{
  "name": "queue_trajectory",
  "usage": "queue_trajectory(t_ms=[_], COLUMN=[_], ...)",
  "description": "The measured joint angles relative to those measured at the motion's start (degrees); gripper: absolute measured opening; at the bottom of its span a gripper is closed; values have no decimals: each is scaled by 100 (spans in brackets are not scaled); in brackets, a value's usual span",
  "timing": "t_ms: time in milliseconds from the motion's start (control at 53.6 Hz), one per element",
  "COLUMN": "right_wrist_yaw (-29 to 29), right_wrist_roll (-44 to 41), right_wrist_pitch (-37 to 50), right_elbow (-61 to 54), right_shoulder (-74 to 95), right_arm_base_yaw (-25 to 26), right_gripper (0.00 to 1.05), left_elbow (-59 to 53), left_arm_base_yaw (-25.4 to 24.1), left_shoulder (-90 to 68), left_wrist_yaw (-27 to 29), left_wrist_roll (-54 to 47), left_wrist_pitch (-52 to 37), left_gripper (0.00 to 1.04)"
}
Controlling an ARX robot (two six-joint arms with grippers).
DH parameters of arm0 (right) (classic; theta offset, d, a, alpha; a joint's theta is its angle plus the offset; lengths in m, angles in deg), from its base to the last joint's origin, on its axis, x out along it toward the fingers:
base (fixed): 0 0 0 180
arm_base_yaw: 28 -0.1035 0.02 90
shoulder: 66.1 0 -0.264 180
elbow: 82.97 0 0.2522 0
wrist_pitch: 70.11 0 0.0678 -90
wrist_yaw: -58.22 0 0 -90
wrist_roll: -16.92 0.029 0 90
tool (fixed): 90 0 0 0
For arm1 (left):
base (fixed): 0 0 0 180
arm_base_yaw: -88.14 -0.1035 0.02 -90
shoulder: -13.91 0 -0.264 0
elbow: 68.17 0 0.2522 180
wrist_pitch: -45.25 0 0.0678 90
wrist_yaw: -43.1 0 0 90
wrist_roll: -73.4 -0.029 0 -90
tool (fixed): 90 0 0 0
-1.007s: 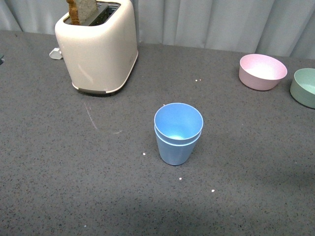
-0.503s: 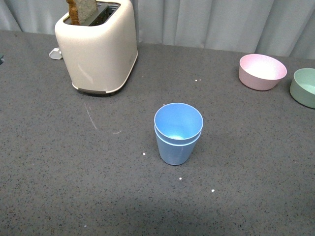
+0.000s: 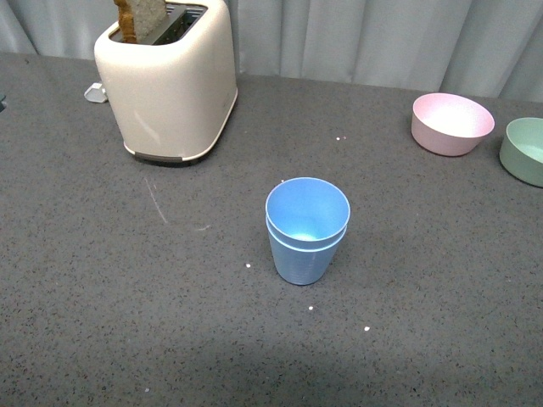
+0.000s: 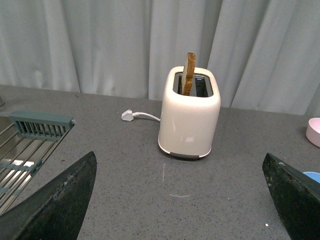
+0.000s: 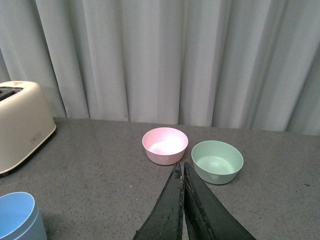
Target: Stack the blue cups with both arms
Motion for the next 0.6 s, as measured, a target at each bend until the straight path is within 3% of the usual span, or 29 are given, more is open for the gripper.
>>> queue_trajectory(t_ms=[522,597], right_wrist_yaw=[2,15], right_wrist_roll=[0,-2], right_wrist_pitch=[-1086,-2015], right_elbow=[0,2], right_shoulder=[-1097,-1823], right_arm_base_yaw=[0,0], right_gripper=[1,1], left_elbow=[0,0], left_arm_base_yaw=[0,0], left_shoulder=[0,0], left_wrist_yaw=[-2,0], left_wrist_roll=[0,0], left_wrist_pitch=[0,0], left_gripper=[98,98])
